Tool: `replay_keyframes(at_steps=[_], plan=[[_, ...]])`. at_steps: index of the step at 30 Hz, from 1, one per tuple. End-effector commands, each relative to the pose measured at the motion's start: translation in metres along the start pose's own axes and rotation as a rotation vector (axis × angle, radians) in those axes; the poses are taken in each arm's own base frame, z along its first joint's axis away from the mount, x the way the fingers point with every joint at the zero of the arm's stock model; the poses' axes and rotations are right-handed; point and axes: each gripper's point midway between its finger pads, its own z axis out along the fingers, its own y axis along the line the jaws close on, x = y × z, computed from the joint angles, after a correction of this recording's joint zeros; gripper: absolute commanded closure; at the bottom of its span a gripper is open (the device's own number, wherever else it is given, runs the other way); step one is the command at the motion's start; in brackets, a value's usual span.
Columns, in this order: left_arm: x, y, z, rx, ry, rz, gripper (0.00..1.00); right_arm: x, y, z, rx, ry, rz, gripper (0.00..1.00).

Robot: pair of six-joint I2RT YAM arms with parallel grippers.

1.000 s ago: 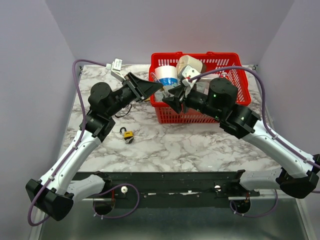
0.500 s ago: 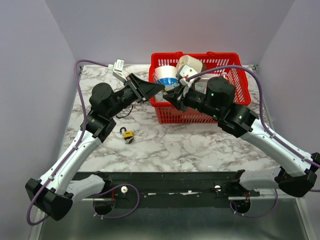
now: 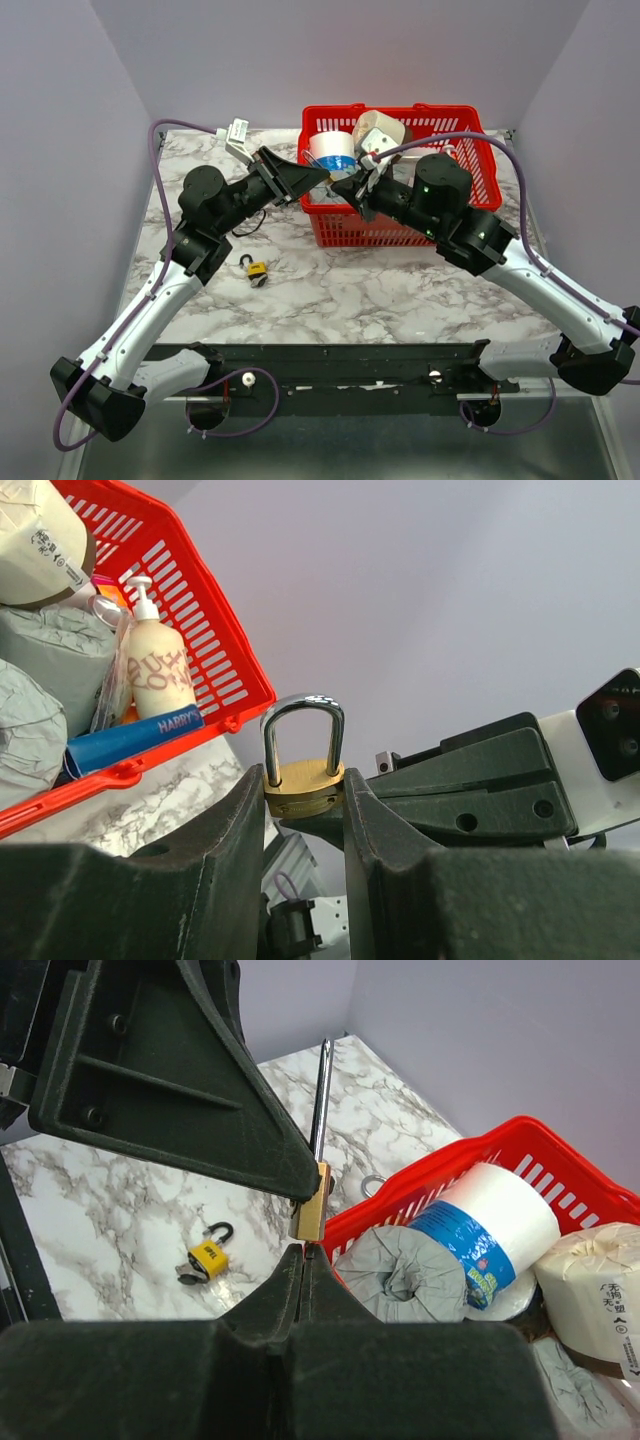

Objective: Lock with the key
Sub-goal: Lock the lock, then place the key at the center of the board.

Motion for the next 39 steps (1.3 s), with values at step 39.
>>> replay_keyframes(at_steps=[39], plan=[[0.194, 0.105, -0.069, 0.200, 0.774, 1.071, 1.00, 0.245, -0.004, -0.146, 0.362, 0.444, 1.014, 0.99]])
